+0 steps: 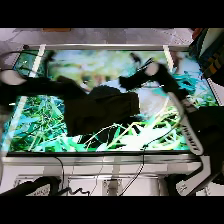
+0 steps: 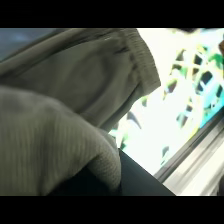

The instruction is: Fold the clothes and pants, and hang the long-sleeved shirts on hangers.

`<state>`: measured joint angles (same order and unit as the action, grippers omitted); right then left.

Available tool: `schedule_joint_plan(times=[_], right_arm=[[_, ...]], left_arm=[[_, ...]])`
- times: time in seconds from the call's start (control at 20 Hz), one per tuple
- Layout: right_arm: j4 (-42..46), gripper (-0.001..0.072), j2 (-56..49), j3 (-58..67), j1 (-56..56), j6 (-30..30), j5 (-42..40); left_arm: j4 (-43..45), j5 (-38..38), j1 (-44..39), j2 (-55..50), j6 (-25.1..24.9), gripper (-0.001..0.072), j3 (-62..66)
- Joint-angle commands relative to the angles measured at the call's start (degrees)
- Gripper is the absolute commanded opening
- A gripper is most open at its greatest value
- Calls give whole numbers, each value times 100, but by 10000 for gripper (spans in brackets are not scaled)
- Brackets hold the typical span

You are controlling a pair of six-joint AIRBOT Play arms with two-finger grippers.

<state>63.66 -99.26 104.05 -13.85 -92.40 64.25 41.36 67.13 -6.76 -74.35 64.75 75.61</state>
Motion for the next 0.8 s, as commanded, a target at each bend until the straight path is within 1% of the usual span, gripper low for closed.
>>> schedule_joint_plan(times=[0.0,0.1,0.15,0.25,0.4,0.6,0.75], right_arm=[[118,35,671,-2,970,289,459],[157,36,896,-2,1274,680,586],[179,35,964,-2,1412,754,575],[192,35,968,-2,1626,769,577],[295,35,955,-20,1779,769,581],[337,35,955,-20,1775,769,575],[350,35,955,-20,1773,769,575]], left_arm=[[-160,-1600,-1213,-719,44,9,44],[-160,-2057,-1462,-793,46,9,120],[-160,-2142,-1506,-793,48,9,201],[-157,-2146,-1515,-789,48,8,365],[-160,-2516,-1499,-813,48,8,417],[-160,-2662,-1790,-1093,48,8,417],[-212,-3270,-2243,-1434,48,8,417]])
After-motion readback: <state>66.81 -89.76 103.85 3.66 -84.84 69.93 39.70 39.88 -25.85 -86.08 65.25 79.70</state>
